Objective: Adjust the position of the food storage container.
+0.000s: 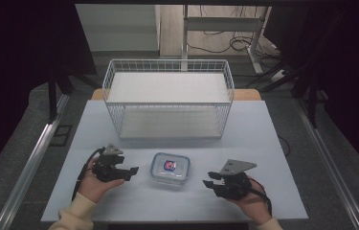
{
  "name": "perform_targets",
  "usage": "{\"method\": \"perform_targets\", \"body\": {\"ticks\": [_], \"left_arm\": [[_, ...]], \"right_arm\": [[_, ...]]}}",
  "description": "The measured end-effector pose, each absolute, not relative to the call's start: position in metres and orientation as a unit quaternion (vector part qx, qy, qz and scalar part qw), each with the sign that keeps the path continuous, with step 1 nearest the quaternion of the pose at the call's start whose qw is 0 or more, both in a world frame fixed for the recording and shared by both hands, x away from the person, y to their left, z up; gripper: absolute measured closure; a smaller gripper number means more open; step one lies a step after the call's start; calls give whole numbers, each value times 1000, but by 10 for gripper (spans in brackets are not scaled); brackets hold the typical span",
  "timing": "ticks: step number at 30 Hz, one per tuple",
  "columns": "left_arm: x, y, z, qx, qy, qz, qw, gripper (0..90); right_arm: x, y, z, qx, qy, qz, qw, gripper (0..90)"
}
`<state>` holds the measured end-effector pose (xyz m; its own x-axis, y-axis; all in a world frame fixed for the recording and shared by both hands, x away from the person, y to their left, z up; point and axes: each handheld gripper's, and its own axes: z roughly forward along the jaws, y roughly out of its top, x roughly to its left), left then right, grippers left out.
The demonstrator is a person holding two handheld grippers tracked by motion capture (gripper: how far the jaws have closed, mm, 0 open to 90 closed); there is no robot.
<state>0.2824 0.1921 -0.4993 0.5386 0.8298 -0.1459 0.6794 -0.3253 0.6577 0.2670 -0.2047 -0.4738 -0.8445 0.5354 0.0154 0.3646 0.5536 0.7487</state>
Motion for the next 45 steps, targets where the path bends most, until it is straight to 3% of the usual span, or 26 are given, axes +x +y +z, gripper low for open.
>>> {"method": "perform_targets", "body": {"ticks": [5,14,17,28,37,45], "left_arm": [[284,191,-504,808,470,104,339,262],[283,192,-501,804,471,106,349,259],[283,191,-500,805,466,106,350,258],[284,188,-502,809,464,103,347,258],[283,189,-501,808,464,101,349,259],[282,191,-498,804,464,111,356,258]], "right_arm": [[267,-168,-475,206,904,364,86,896],[274,-100,-497,123,942,303,72,898],[275,-96,-499,120,945,297,72,898],[279,-107,-498,138,938,300,105,897],[274,-112,-493,142,933,317,94,895],[278,-159,-466,223,878,410,105,895]]}}
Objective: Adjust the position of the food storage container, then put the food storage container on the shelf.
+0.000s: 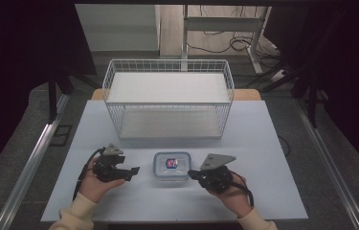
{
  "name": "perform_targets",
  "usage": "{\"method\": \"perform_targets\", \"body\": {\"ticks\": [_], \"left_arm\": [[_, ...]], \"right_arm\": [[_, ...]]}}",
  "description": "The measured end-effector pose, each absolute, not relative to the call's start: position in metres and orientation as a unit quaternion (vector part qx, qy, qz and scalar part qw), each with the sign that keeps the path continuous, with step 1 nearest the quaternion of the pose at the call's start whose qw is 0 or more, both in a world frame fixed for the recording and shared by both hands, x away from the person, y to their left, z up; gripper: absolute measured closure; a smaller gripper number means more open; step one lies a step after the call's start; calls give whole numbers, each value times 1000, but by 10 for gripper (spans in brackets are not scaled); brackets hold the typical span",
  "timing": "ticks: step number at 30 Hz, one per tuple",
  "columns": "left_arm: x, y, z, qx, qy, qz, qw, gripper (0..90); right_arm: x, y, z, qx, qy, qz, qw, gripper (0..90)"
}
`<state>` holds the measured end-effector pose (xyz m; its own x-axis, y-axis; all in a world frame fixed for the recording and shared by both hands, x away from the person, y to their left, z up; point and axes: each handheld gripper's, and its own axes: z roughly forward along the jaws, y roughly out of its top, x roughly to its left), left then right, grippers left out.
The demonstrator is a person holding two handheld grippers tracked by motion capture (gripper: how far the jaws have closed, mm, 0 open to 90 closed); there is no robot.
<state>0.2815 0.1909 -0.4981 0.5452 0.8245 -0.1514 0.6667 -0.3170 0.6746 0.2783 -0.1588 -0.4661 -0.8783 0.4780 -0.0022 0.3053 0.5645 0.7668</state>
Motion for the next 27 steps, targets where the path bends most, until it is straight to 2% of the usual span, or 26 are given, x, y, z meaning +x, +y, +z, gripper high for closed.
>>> {"method": "perform_targets", "body": {"ticks": [4,5,6,7,8,12,15,27], "left_arm": [[281,191,-497,801,465,116,358,258],[281,190,-497,801,466,115,359,259],[281,190,-497,802,464,116,359,258],[281,190,-497,802,464,116,359,258],[282,191,-498,803,462,117,359,258],[281,192,-497,799,467,115,362,256],[280,193,-496,796,467,117,366,255],[282,191,-492,789,472,115,377,229]], "right_arm": [[291,-186,-469,289,845,443,81,864],[294,-190,-470,299,839,449,72,804],[296,-191,-471,307,835,452,70,697],[297,-191,-471,314,830,454,76,525],[297,-190,-472,323,826,453,89,411],[292,-189,-471,333,816,455,127,259],[292,-188,-470,334,818,450,132,229],[294,-194,-469,353,807,459,114,210]]}}
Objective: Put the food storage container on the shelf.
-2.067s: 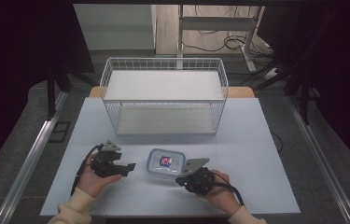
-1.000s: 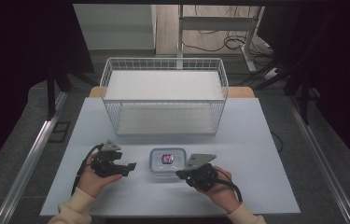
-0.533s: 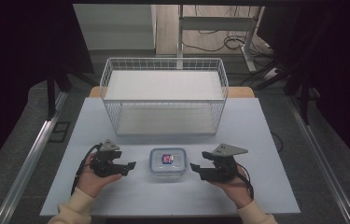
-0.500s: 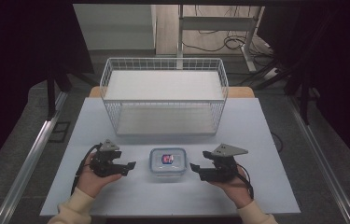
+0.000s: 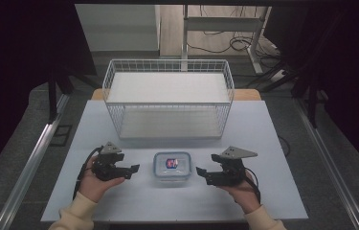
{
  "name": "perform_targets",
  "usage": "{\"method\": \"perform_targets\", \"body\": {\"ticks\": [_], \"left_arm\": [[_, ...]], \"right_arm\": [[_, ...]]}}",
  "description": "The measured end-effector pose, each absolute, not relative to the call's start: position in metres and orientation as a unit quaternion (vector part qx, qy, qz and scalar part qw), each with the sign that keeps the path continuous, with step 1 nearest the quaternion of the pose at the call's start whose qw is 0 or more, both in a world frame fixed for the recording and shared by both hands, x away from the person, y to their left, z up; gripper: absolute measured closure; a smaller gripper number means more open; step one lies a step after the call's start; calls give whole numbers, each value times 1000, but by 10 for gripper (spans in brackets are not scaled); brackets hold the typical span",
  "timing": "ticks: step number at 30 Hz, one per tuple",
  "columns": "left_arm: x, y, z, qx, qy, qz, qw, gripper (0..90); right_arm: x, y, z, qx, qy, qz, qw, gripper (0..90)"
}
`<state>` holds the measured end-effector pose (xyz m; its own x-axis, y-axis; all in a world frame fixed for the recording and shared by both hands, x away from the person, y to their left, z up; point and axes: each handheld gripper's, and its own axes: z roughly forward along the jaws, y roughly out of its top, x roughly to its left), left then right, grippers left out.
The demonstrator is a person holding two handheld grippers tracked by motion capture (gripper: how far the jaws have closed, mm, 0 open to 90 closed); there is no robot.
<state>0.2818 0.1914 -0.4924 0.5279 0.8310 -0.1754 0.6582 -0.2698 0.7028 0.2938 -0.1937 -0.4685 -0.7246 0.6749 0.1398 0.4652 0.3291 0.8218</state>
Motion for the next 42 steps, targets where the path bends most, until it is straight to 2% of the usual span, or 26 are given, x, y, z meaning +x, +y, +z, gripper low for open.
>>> {"method": "perform_targets", "body": {"ticks": [11,12,20,26,29,37,42], "left_arm": [[282,192,-488,780,476,89,396,187],[282,192,-489,780,477,86,397,188],[283,193,-488,767,485,64,415,211],[286,193,-490,759,497,42,419,179],[289,190,-490,757,502,23,419,142],[303,179,-489,740,510,-22,438,148],[313,163,-483,741,506,-26,441,151]], "right_arm": [[297,-188,-473,369,807,453,84,196],[297,-188,-472,382,801,455,69,196],[300,-185,-474,389,803,446,61,204],[302,-179,-476,387,805,447,51,197],[304,-178,-475,389,803,449,46,195],[318,-169,-478,408,793,453,9,189],[329,-155,-480,415,791,450,-5,187]]}}
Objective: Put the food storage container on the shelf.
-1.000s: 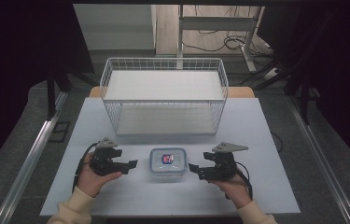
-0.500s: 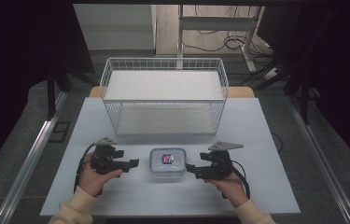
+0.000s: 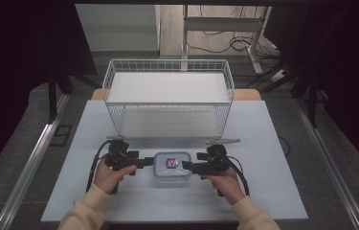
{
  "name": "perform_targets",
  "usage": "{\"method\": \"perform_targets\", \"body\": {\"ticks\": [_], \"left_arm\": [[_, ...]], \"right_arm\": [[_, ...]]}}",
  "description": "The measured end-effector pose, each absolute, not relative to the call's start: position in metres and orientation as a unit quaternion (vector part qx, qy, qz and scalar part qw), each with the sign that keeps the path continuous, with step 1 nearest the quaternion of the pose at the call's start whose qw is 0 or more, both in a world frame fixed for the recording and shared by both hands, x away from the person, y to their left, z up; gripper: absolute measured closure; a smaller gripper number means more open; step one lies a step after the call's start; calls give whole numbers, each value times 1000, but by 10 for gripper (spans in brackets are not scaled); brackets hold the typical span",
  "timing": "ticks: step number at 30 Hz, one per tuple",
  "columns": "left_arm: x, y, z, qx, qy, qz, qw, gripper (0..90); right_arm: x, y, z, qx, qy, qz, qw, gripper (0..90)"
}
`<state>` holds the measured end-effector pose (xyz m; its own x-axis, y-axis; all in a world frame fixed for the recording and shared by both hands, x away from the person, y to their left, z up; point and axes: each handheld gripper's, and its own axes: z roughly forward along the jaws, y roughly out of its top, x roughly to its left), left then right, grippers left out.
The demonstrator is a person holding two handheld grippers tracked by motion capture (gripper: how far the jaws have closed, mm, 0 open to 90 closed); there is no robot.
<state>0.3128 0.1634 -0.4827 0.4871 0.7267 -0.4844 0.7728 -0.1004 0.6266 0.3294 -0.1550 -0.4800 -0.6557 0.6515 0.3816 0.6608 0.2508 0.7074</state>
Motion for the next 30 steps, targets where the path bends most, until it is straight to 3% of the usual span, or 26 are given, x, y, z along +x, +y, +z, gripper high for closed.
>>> {"method": "perform_targets", "body": {"ticks": [10,18,30], "left_arm": [[318,153,-503,734,515,-71,437,167],[319,148,-510,740,516,-79,424,174],[323,143,-528,714,524,-148,440,213]], "right_arm": [[335,-151,-491,-433,-791,-431,34,198],[335,-148,-498,-437,-792,-422,55,202],[340,-145,-508,-448,-787,-414,88,203]]}}
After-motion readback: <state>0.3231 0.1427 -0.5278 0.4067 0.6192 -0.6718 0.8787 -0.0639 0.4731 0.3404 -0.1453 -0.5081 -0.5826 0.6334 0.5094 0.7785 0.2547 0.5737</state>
